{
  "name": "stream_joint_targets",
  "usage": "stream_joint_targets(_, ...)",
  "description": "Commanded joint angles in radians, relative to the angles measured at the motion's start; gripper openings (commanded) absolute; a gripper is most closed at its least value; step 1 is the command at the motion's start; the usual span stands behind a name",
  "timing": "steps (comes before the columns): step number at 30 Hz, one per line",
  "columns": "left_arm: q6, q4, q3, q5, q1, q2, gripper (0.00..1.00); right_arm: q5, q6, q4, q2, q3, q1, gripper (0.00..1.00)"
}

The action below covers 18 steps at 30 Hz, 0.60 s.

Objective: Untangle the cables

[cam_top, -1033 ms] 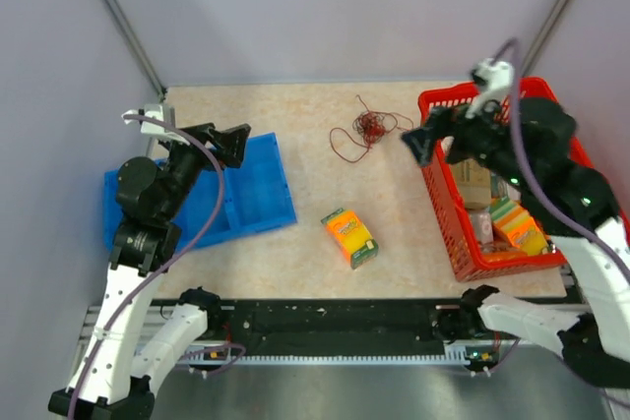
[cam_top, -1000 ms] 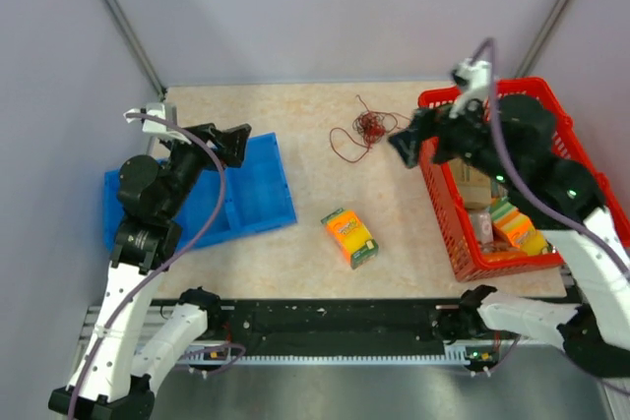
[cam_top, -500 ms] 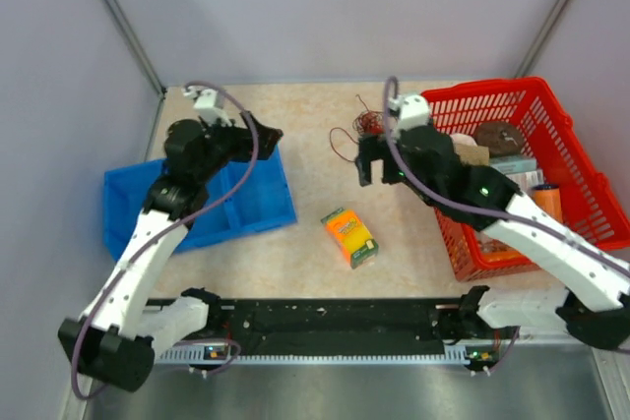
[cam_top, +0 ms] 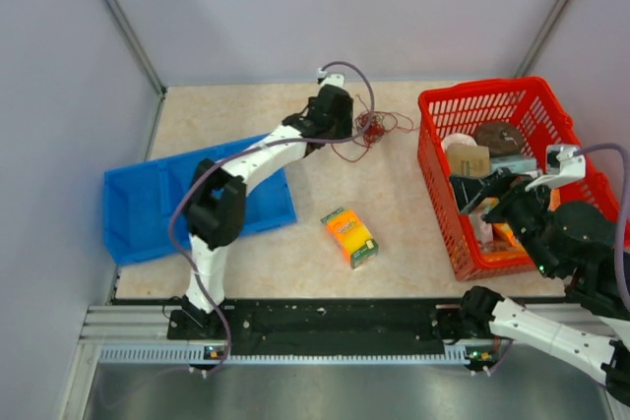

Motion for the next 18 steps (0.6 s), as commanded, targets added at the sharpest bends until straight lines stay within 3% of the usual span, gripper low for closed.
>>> stream_joint_targets(1, 0.005, -0.144, 0.29, -0.192, 0.004, 0.229, 0.65, -0.048, 0.042, -0.105, 0.002, -0.008, 0.002, 0.93)
stream_joint_targets(6, -0.08, -0.267, 0.523, -0.204, 0.007, 0.434, 0.61, -0.056, 0.048, -0.119, -0.021, -0.011, 0.002, 0.93)
stream_joint_targets(11, -0.152, -0.302, 0.543, -0.285, 0.007, 0.5, 0.62, -0.056, 0.046, -0.119, -0.031, -0.031, 0.002, 0.93)
stream_joint_targets(18, -0.21, -0.383, 0.643, -0.077, 0.064, 0.593, 0.46, -0.064, 0.049, -0.118, -0.042, -0.045, 0.0, 0.93)
